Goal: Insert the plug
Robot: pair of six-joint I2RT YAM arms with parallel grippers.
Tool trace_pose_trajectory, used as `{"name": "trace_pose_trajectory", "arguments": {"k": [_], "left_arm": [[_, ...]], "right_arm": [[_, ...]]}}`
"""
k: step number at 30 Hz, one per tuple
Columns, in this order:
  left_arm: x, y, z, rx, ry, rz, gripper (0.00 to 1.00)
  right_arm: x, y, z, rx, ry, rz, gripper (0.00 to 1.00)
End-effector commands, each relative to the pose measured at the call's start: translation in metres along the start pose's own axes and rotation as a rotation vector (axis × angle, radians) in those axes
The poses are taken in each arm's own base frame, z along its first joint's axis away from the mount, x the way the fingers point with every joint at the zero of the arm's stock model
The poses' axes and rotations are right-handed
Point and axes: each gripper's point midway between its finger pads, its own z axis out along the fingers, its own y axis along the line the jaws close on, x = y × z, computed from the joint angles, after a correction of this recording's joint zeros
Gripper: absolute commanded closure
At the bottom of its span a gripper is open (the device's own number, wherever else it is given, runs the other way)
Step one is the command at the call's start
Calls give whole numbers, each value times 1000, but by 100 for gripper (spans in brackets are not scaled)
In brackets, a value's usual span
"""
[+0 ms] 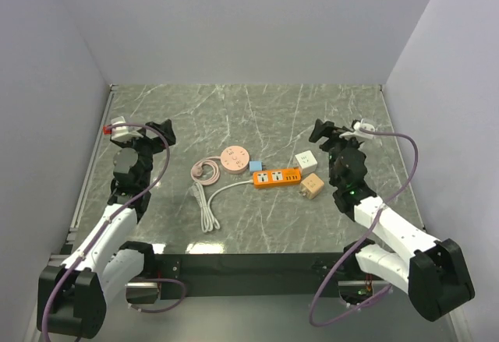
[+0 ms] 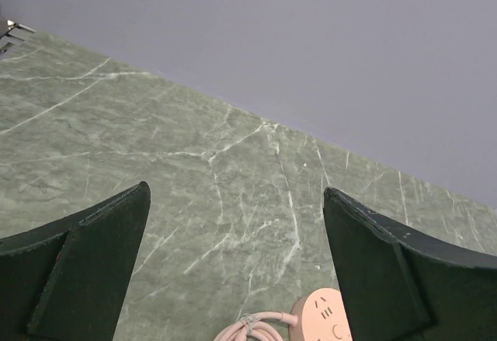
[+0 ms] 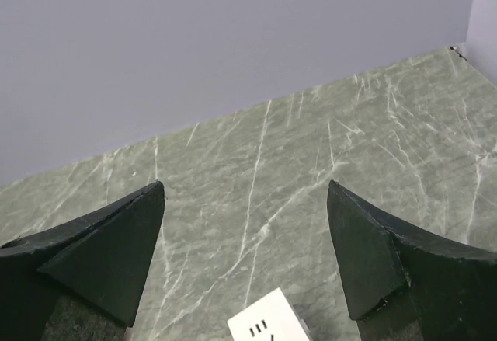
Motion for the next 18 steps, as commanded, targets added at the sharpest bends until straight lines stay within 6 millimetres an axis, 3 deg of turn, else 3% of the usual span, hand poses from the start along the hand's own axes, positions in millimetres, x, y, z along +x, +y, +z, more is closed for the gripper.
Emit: {"name": "trace_pose_trajectory", "arguments": {"k": [1,5,10,18], "left_arm": [[-15,-6,6,-7,-36,-4,1],[-4,-12,13,17,13,-15,1],[15,-21,21,73,89,-15,1],[30,-42,24,186,169,-12,1]], "right_arm": [[-12,8,13,19,-8,5,9],[8,17,28,9,75,-36,8],[55,22,41,20,261,-93,9],[108,19,30,23,509,-151,9]]}}
